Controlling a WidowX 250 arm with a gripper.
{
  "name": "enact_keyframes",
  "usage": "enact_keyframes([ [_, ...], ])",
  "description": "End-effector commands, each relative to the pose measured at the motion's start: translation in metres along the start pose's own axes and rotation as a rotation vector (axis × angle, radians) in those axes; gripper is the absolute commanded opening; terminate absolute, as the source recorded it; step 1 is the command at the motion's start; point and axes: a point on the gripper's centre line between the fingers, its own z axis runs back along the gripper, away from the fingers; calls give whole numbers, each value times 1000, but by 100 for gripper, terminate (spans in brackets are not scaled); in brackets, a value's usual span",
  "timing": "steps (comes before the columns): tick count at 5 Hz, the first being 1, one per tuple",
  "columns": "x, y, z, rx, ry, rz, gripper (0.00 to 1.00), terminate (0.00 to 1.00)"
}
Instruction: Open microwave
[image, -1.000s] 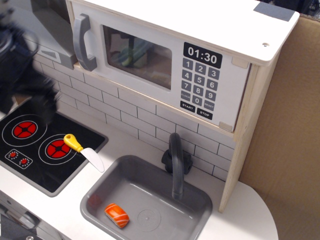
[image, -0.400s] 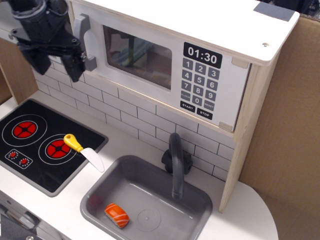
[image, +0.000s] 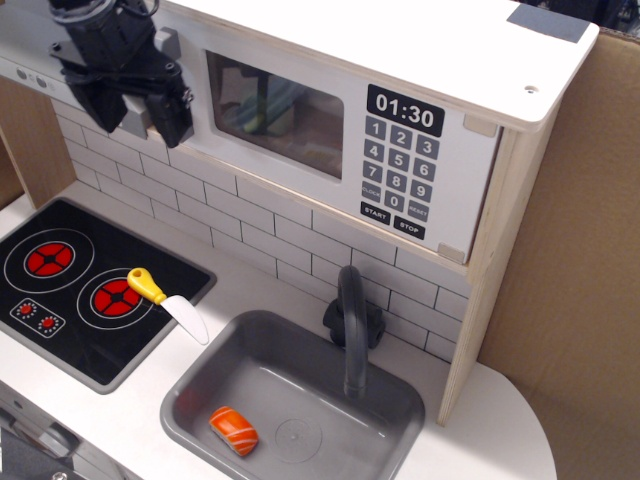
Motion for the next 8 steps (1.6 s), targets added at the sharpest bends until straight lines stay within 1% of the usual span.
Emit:
enact_keyframes([
  [1,33,2,13,49,-63,4,100,0],
  [2,35,5,8,67,-66,-16,100,0],
  [3,34,6,7,51,-55,-38,0,0],
  [4,37,7,6,51,-59,-62,0,0],
  [5,40,7,6,34,-60,-87,0,0],
  [6,30,7,12,34,-93,-102,0,0],
  [8,12,11,20,29,-111,-110,0,0],
])
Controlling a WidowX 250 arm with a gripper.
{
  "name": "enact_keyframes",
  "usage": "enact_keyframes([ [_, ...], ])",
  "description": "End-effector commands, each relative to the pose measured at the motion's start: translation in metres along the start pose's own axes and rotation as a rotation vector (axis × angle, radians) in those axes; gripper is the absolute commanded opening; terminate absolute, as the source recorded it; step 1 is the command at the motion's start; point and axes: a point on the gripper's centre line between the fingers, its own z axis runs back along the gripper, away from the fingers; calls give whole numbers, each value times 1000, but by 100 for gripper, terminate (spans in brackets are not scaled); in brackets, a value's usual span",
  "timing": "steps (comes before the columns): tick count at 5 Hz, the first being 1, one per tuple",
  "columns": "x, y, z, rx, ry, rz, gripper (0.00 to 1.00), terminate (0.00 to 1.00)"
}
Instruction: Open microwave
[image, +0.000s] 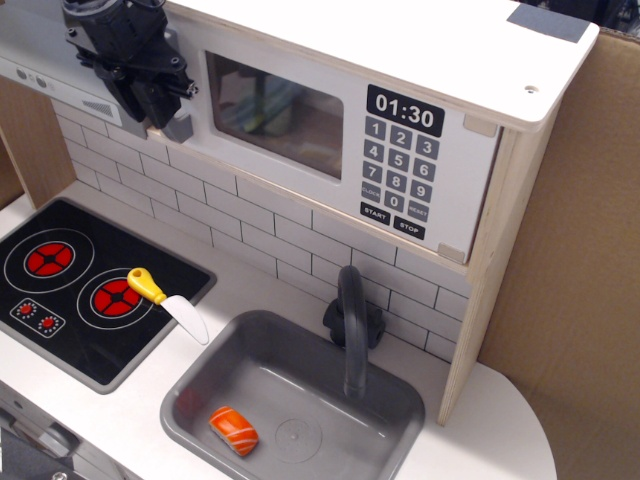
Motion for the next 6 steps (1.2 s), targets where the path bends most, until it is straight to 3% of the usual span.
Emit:
enact_keyframes([
  [1,-9,3,33,24,-84,-32,0,0],
  [2,-27,2,44,73,-54,38,100,0],
  [3,-55,12,61,24,67,142,100,0],
  [4,-86,17,78,1,123,121,100,0],
  [5,-89,25,85,40,101,149,100,0],
  [6,-69,32,83,81,64,230,100,0],
])
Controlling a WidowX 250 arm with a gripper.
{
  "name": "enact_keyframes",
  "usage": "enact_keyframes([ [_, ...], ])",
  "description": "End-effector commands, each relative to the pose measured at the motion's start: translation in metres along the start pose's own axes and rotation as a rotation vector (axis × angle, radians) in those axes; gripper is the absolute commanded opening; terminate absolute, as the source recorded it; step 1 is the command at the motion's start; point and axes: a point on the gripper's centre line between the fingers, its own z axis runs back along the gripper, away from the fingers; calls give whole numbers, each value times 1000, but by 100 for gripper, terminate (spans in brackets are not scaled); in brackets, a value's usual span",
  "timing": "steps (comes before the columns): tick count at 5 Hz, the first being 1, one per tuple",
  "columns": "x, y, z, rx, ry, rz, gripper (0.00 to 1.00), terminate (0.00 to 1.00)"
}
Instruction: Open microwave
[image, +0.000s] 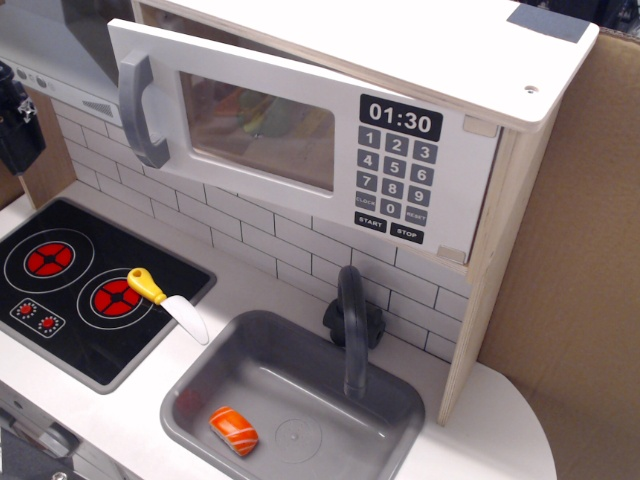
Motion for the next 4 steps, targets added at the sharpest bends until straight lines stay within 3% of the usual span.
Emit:
enact_keyframes([
  [1,51,-2,24,69,-121,152,100,0],
  [2,77,-4,34,69,-169,231,100,0],
  [4,121,2,46,54,-203,360,100,0],
])
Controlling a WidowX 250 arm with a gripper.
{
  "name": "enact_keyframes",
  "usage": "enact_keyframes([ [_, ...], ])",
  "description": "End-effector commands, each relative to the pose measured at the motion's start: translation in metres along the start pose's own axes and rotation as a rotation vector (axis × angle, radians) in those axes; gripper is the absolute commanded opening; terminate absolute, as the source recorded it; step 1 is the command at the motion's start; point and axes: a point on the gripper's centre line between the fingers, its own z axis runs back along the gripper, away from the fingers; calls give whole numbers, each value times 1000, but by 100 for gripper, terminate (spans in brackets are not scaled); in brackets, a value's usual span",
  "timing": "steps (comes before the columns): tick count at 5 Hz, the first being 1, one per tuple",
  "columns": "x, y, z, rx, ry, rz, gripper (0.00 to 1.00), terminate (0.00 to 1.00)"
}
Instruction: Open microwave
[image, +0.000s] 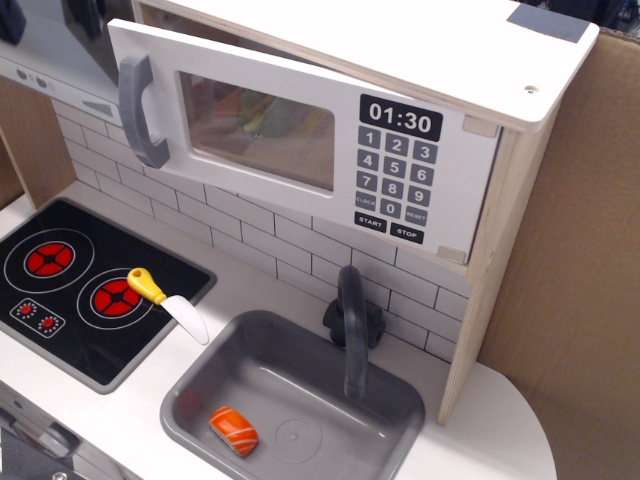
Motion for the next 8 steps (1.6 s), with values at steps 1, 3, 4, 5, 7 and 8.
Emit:
enact_keyframes([
  [1,38,-3,19,10,-120,75,100,0],
  [3,43,-3,2,51,-160,71,100,0],
  [4,31,-3,-18,93,-182,12,100,0],
  [5,18,-5,-29,101,-210,-20,100,0],
  [7,-21,-34,-40,21,-260,-27,100,0],
  [8,-39,-41,-37,-17,-268,-41,100,0],
])
